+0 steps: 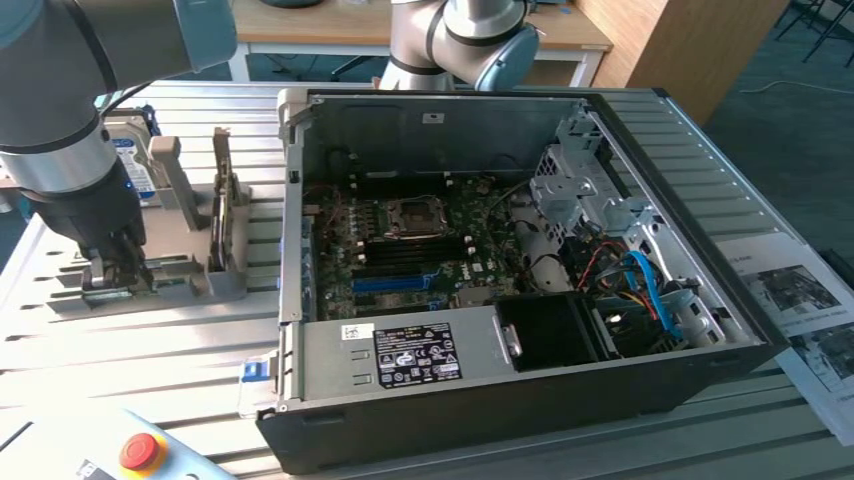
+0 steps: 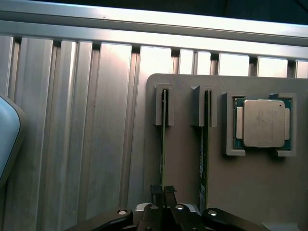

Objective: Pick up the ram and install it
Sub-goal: 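Pick up the ram and move it above insertion slot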

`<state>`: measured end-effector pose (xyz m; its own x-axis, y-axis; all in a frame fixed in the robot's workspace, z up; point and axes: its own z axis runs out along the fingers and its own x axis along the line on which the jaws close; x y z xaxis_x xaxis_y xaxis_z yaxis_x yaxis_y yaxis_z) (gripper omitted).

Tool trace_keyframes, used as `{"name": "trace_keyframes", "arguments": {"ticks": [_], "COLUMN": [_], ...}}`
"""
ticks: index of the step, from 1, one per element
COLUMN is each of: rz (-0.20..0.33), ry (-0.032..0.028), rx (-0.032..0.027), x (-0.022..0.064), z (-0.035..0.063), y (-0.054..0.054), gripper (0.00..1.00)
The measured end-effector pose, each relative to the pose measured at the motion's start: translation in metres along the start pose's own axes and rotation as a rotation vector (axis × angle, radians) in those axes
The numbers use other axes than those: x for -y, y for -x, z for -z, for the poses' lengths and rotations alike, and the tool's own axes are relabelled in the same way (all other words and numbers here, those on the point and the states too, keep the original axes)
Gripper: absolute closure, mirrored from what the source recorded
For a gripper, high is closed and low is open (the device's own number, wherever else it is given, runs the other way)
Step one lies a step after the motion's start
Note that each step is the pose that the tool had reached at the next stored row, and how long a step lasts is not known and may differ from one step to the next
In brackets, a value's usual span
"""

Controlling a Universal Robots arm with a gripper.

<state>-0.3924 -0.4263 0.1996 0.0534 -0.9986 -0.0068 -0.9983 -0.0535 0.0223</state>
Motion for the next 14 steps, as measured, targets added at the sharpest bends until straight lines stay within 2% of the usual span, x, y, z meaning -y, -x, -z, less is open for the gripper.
{"name": "trace_keyframes", "arguments": {"ticks": [14], "rz": [-0.022], "ry": [0.0], "rx": [0.0004], "x": [-0.0001], "z": [0.0023], "y": [-0.0001], "gripper": [0.88]}}
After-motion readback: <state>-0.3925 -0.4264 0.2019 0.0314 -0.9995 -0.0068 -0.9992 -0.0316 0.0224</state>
